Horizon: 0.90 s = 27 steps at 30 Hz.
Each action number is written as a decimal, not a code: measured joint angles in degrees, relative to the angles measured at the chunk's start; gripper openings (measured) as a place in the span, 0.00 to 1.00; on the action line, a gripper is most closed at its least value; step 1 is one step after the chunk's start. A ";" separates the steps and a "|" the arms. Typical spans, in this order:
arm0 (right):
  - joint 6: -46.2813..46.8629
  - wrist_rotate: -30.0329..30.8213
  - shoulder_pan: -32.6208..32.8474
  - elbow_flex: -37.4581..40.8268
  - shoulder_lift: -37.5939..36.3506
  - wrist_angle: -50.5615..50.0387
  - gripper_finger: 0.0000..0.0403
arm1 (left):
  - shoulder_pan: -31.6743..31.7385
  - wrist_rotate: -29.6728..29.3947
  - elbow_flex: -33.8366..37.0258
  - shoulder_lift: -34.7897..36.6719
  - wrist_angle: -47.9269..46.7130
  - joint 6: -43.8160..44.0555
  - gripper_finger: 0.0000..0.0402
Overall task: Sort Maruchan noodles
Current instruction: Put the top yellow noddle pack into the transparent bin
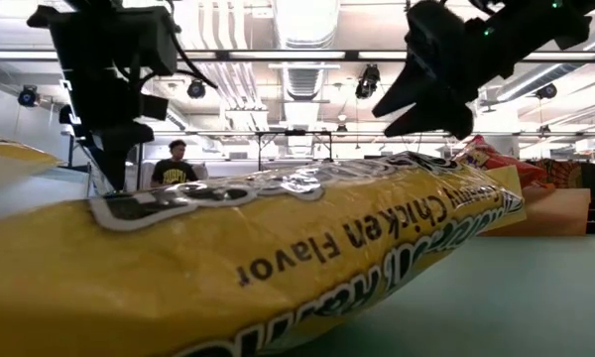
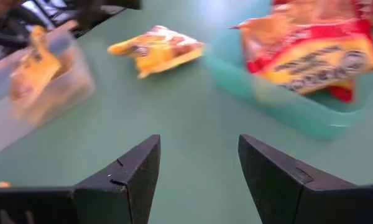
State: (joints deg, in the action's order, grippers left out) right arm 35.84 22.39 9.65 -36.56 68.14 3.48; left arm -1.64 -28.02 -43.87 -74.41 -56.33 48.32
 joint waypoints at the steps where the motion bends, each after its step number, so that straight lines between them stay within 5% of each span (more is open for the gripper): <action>1: -0.41 0.10 0.80 0.01 0.77 1.31 0.51 | 0.10 0.01 0.06 -0.56 0.56 -0.23 0.00; 16: -0.65 -1.31 5.75 -3.32 14.17 10.59 0.51 | 0.36 -2.25 0.08 -12.86 9.41 -2.58 0.00; 21: 2.02 -3.47 5.75 -4.39 15.98 10.31 0.51 | -0.03 1.81 0.02 -15.10 17.77 -6.66 0.00; 27: 6.82 -3.89 5.73 -4.41 14.50 5.45 0.51 | -1.56 13.22 0.02 -15.24 33.36 -13.04 0.00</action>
State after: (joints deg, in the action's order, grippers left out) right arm 42.66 18.50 15.38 -40.97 82.64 8.93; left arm -3.21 -14.81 -43.86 -89.65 -22.97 35.28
